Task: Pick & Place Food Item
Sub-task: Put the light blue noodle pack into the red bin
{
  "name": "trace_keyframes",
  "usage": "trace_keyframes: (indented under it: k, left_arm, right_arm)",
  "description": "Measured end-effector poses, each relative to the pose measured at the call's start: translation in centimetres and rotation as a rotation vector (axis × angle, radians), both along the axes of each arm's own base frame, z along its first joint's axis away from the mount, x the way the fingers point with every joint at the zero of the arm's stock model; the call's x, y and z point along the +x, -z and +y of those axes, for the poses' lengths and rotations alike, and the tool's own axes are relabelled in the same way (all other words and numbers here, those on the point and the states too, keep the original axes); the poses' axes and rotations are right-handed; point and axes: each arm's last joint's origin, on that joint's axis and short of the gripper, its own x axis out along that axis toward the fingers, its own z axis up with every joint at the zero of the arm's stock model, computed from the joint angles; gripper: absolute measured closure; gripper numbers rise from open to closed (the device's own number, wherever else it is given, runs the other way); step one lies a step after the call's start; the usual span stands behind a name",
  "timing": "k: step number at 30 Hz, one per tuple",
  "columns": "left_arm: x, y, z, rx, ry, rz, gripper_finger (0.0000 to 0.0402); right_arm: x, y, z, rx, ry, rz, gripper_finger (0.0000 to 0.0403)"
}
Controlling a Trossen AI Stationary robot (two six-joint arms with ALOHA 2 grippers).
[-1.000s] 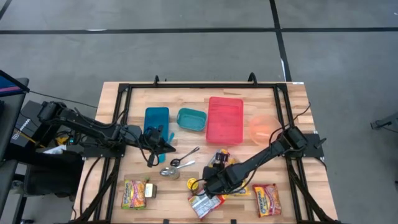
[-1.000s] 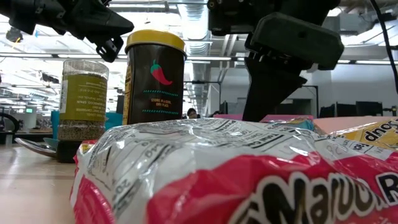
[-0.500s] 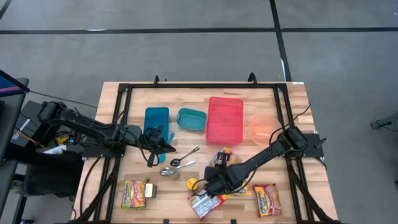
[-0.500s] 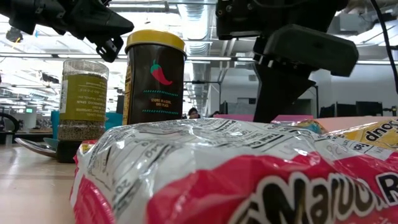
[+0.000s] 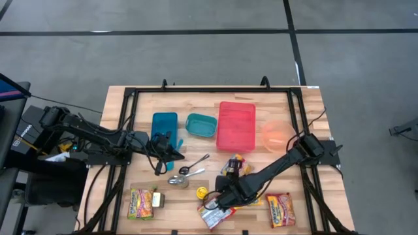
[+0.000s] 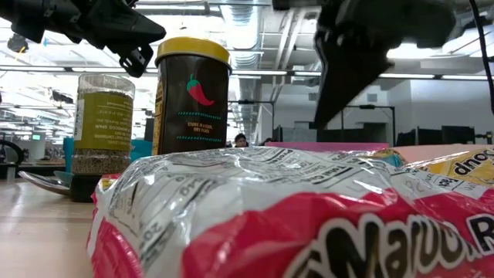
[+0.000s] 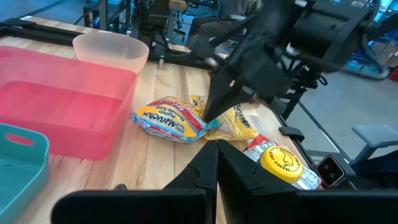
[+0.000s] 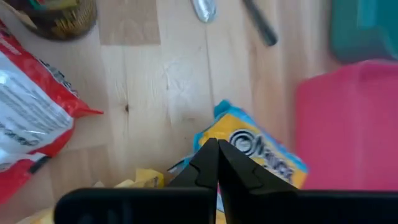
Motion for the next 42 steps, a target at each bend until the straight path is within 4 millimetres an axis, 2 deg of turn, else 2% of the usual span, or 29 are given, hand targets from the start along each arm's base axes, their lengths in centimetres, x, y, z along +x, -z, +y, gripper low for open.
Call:
trace_keyframes:
  k: [5, 11, 17, 21, 29, 33, 37, 42]
  left_arm:
    - [0.0, 0.0, 0.0, 0.0, 0.0, 0.0, 0.0402]
    - [0.0, 0.0, 0.0, 0.0, -0.001, 0.0, 0.0401]
    - [0.0, 0.0, 0.0, 0.001, -0.003, -0.001, 0.0402]
    - [0.0, 0.0, 0.0, 0.001, -0.005, -0.001, 0.0402]
    - [0.0, 0.0, 0.0, 0.001, -0.005, -0.001, 0.0402]
    - [0.0, 0.0, 0.0, 0.001, -0.004, 0.0, 0.0402]
    - [0.0, 0.0, 0.0, 0.001, -0.004, 0.0, 0.0402]
    - [0.0, 0.0, 0.0, 0.001, -0.004, -0.001, 0.0402]
  right_arm:
    - [-0.1, -1.0, 0.0, 0.011, 0.022, 0.02, 0.0403]
    - [-1.1, -1.3, -0.1, 0.094, 0.078, 0.162, 0.0403]
    - [-1.2, -1.2, 0.6, 0.141, 0.071, 0.162, 0.0396]
    - [-1.2, -1.2, 0.8, 0.148, 0.064, 0.151, 0.0364]
    - [-1.0, -1.1, 0.9, 0.158, 0.062, 0.137, 0.0249]
    - [-0.6, -0.7, 1.1, 0.179, 0.101, 0.098, 0.0205]
    - [-0.1, -0.3, 0.5, 0.167, 0.155, 0.076, 0.0192]
    - [0.5, 0.2, -0.1, 0.161, 0.156, 0.084, 0.0201]
